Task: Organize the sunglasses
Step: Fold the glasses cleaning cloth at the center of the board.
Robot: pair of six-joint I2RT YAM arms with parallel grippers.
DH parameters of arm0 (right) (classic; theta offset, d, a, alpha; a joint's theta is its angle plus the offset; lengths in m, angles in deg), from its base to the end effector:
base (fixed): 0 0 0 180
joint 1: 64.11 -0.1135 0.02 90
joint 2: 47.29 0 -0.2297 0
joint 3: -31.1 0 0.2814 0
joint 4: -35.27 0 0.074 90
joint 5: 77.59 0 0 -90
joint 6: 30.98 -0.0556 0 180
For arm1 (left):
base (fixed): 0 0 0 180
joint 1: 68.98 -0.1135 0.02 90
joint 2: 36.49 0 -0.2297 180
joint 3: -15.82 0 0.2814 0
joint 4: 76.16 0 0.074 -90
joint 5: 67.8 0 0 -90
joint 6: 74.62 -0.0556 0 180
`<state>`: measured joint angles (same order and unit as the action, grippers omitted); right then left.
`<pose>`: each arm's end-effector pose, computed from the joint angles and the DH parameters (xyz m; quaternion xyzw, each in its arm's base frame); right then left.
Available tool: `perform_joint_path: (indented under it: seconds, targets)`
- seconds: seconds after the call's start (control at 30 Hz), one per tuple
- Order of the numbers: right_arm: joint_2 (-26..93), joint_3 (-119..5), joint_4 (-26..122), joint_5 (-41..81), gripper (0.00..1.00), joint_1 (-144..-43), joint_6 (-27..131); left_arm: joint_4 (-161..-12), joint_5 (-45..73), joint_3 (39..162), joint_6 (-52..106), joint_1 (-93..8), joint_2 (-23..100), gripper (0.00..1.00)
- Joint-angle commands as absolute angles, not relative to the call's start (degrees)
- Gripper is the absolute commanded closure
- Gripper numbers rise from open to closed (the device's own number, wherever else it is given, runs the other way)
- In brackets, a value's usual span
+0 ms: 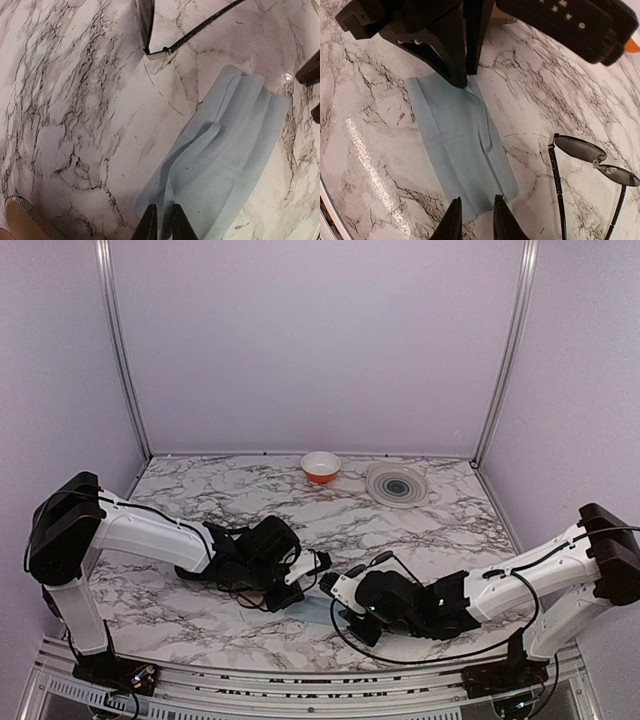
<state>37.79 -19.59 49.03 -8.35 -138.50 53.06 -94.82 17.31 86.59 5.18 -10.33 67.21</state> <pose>0.1042 0.2996 0.0896 -0.4634 0.7959 0.0980 0.3770 0.1994 -0.3364 0.0823 0.5450 0.7703 -0.1716 0.2832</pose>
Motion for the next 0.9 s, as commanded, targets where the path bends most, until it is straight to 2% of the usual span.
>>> perform_joint_path:
  seconds: [0.0,0.33,0.4,0.43,0.6,0.73,0.87]
  targets:
    - [38.9,-20.2,46.5,-6.9,0.78,-138.6,52.5,-96.0,20.0,88.5,6.8,-11.1,68.0,0.8]
    - [36.4,-18.8,45.0,-6.5,0.79,-138.6,54.0,-96.0,20.7,88.1,7.4,-11.4,62.2,0.6]
    - [35.2,-18.0,44.6,-6.7,0.79,-138.6,54.3,-96.0,21.3,87.9,7.4,-11.5,61.0,0.51]
    - [34.6,-17.6,44.4,-6.9,0.79,-138.6,54.3,-96.0,21.6,87.8,7.4,-11.4,60.5,0.5]
    - [32.4,-15.9,43.5,-6.5,0.76,-138.4,54.1,-96.9,22.1,87.6,7.9,-11.4,58.1,0.48]
    - [31.7,-15.0,44.1,-2.3,0.7,-138.4,55.5,-98.0,19.7,85.3,6.0,-11.0,55.7,0.53]
    - [30.9,-14.1,43.6,1.3,0.7,-138.4,56.8,-96.4,15.8,79.7,0.0,-9.8,51.9,0.56]
